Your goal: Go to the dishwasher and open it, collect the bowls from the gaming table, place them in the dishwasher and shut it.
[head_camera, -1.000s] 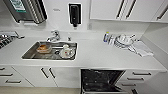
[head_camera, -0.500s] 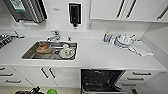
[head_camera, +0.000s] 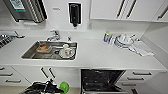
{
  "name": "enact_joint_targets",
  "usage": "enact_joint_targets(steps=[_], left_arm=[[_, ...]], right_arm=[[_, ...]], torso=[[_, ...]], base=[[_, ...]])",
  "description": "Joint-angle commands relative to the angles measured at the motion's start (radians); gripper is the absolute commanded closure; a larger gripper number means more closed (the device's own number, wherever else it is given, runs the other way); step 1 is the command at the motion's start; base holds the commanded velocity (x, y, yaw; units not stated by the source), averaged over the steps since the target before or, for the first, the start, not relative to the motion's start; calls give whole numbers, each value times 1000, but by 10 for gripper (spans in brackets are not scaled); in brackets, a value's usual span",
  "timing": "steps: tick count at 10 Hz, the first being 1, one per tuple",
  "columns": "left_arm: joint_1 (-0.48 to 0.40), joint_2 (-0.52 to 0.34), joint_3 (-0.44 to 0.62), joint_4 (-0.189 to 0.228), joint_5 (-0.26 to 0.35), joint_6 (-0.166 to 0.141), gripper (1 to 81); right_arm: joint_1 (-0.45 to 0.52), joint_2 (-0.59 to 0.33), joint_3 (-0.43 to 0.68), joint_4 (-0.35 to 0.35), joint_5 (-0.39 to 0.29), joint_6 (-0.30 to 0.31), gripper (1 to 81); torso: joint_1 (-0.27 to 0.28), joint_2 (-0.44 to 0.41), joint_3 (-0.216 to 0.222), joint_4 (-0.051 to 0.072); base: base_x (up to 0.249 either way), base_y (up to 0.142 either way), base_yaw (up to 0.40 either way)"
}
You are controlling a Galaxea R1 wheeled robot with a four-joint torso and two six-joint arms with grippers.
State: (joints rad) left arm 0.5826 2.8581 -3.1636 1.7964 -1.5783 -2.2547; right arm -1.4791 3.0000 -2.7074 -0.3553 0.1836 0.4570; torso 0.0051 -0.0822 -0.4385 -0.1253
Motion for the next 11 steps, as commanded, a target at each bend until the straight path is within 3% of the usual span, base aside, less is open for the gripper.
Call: enact_joint_targets(steps=[1,3,6,7,9,10,11], left_arm=[[-138,141,-15,-81,-34,-82,811],[-157,208,-13,-104,-35,-112,811],[-195,316,-16,-28,47,-124,811],[-212,333,-15,-38,46,-148,811],[-259,371,-16,-3,67,-154,811],[-285,371,-16,71,128,-155,811],[-310,371,-18,172,188,-157,811]], right_arm=[[3,-13,5,-1,-49,3,811],[1,-13,5,-4,-49,3,811],[-2,-14,12,-4,-46,3,811],[-2,-16,14,-4,-46,2,811],[-4,-16,14,-4,-46,3,811],[-5,-16,14,-4,-44,3,811],[-8,-17,14,-4,-43,3,811]], torso=[[0,0,0,0],[0,0,0,0],[0,0,0,0],[0,0,0,0],[0,0,-1,0],[0,0,-1,0],[0,0,-1,0]], base=[[0,0,0],[0,0,0],[0,0,0],[0,0,0],[0,0,0],[0,0,0],[0,0,0]])
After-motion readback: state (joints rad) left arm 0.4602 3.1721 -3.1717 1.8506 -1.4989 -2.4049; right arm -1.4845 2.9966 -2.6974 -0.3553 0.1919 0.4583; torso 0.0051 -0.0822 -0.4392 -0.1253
